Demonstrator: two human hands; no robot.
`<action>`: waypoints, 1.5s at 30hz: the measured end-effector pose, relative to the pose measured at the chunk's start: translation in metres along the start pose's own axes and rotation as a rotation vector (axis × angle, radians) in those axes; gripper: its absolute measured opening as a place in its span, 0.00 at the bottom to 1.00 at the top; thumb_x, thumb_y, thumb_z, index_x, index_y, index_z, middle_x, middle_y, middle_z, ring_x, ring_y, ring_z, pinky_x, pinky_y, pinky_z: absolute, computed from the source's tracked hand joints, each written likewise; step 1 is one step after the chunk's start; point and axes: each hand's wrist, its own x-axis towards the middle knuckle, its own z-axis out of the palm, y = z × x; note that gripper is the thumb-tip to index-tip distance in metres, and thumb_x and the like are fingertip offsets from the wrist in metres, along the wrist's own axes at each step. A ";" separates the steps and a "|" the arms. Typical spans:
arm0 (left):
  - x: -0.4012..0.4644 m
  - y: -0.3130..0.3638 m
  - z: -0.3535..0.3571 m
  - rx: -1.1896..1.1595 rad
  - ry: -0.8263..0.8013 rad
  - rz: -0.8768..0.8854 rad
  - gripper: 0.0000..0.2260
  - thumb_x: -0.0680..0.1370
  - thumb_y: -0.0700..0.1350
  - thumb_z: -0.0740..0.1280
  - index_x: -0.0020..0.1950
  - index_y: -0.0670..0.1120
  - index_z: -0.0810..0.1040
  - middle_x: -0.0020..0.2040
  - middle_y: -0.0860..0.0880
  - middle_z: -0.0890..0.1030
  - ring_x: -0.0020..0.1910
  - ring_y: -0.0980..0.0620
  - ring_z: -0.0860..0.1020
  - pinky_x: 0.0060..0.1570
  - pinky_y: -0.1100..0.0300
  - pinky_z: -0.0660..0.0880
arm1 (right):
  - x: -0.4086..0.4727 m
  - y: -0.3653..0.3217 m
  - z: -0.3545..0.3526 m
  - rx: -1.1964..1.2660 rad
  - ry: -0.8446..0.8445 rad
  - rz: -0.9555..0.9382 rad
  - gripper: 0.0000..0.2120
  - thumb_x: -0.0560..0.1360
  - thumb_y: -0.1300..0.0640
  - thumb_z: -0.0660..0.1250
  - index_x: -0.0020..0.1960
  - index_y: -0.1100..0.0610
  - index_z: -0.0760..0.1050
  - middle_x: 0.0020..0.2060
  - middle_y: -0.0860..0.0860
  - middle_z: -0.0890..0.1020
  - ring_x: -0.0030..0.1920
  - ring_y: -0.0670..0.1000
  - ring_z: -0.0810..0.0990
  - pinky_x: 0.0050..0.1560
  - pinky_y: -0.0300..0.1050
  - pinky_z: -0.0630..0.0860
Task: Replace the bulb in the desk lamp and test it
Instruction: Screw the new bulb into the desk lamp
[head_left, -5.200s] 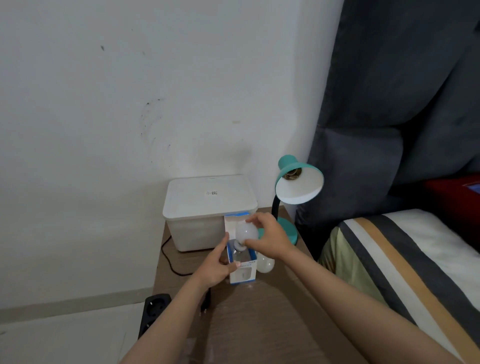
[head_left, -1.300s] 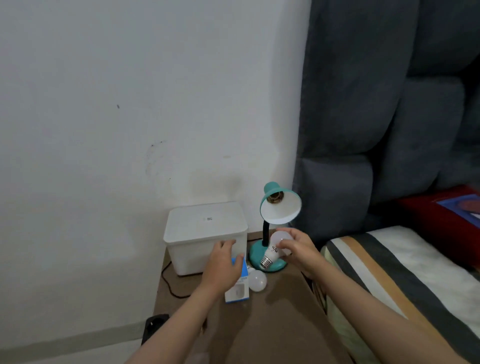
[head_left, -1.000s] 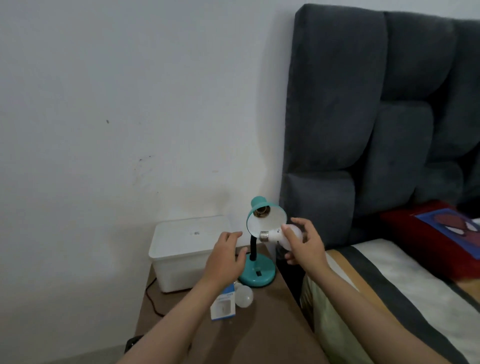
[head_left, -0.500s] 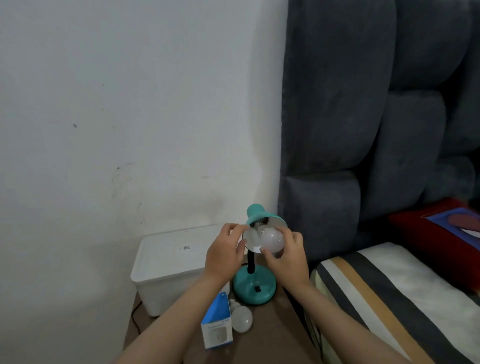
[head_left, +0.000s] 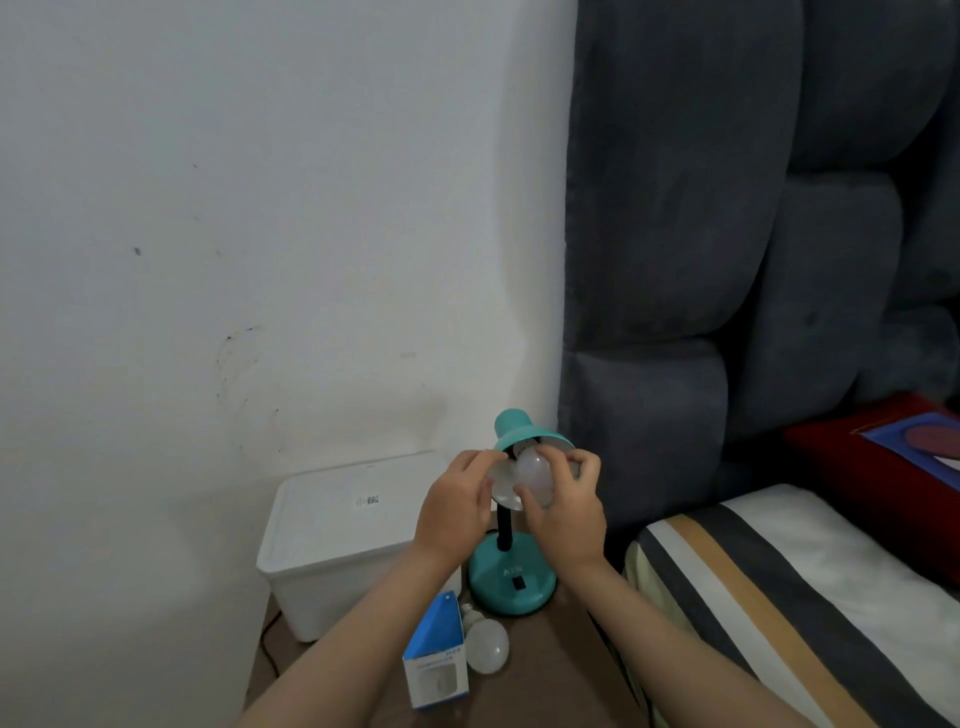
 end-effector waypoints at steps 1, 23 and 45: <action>0.000 0.000 0.000 -0.009 0.004 -0.003 0.15 0.75 0.34 0.63 0.59 0.46 0.76 0.53 0.47 0.79 0.47 0.51 0.78 0.46 0.58 0.78 | 0.000 0.000 0.000 0.009 -0.007 -0.002 0.22 0.68 0.58 0.75 0.59 0.54 0.72 0.57 0.55 0.68 0.43 0.56 0.79 0.37 0.49 0.81; -0.002 0.002 0.001 -0.010 -0.013 -0.082 0.14 0.74 0.34 0.63 0.54 0.50 0.76 0.45 0.49 0.78 0.39 0.52 0.76 0.40 0.52 0.77 | -0.013 -0.006 -0.001 0.209 -0.011 0.161 0.30 0.68 0.56 0.75 0.66 0.53 0.66 0.54 0.50 0.70 0.48 0.48 0.75 0.45 0.41 0.76; -0.003 0.002 0.004 -0.012 0.012 -0.095 0.14 0.74 0.34 0.63 0.54 0.50 0.76 0.46 0.50 0.78 0.40 0.52 0.78 0.41 0.52 0.78 | -0.010 -0.001 0.008 0.194 0.012 0.057 0.25 0.69 0.58 0.73 0.64 0.55 0.71 0.51 0.54 0.73 0.48 0.51 0.78 0.48 0.42 0.78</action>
